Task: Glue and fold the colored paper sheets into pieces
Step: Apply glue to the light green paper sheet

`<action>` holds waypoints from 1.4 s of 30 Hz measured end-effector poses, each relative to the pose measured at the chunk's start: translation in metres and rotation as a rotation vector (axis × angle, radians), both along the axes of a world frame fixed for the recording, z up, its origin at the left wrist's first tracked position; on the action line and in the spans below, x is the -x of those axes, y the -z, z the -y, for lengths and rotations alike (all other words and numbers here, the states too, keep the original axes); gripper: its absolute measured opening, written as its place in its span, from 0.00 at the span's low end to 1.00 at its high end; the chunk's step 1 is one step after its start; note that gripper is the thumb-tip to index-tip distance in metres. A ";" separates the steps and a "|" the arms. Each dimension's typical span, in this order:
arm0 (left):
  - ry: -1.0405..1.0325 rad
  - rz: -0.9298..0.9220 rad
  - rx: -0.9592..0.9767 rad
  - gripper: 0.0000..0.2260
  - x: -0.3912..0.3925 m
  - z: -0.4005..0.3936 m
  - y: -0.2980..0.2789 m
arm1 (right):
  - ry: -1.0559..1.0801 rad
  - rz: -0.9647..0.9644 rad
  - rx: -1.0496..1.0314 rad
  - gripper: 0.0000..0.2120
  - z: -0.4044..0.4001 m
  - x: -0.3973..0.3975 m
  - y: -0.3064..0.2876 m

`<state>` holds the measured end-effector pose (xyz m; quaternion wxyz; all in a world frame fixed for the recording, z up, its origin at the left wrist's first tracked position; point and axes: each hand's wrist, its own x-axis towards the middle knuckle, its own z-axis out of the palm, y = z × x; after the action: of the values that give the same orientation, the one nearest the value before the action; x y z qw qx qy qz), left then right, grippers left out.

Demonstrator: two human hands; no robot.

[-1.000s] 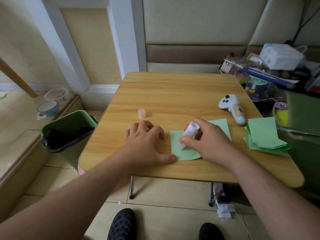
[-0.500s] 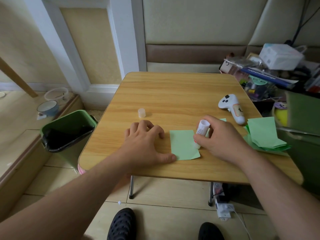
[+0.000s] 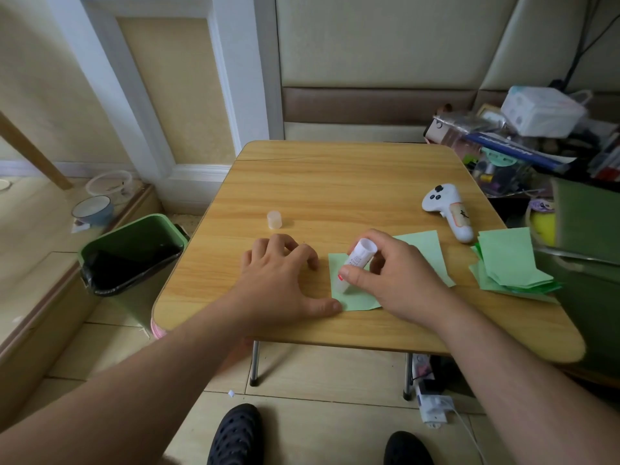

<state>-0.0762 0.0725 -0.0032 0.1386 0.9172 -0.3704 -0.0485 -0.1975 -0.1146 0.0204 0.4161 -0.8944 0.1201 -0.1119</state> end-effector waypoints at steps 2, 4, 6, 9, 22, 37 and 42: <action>0.003 -0.002 0.004 0.34 0.000 -0.001 0.000 | -0.005 -0.016 0.001 0.11 0.000 0.000 0.001; 0.006 -0.010 0.002 0.33 -0.001 -0.001 0.001 | -0.004 -0.029 -0.002 0.10 0.003 0.000 0.001; 0.009 -0.019 -0.004 0.33 -0.002 -0.001 0.001 | 0.003 -0.040 0.008 0.10 0.007 0.002 0.000; 0.012 -0.033 -0.006 0.34 -0.002 -0.001 -0.001 | 0.014 -0.069 0.047 0.10 0.014 0.006 -0.002; -0.068 -0.232 0.095 0.22 -0.017 -0.006 -0.011 | 0.114 -0.079 0.118 0.08 0.034 0.018 -0.012; -0.012 -0.059 -0.005 0.30 -0.007 -0.003 -0.004 | -0.050 -0.025 0.018 0.10 -0.001 0.005 -0.001; -0.013 -0.060 0.002 0.30 -0.006 -0.004 -0.004 | -0.029 -0.056 0.035 0.10 0.009 0.011 -0.002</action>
<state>-0.0701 0.0760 0.0005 0.1510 0.9176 -0.3600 -0.0745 -0.2080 -0.1240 0.0225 0.3984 -0.9060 0.1165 -0.0828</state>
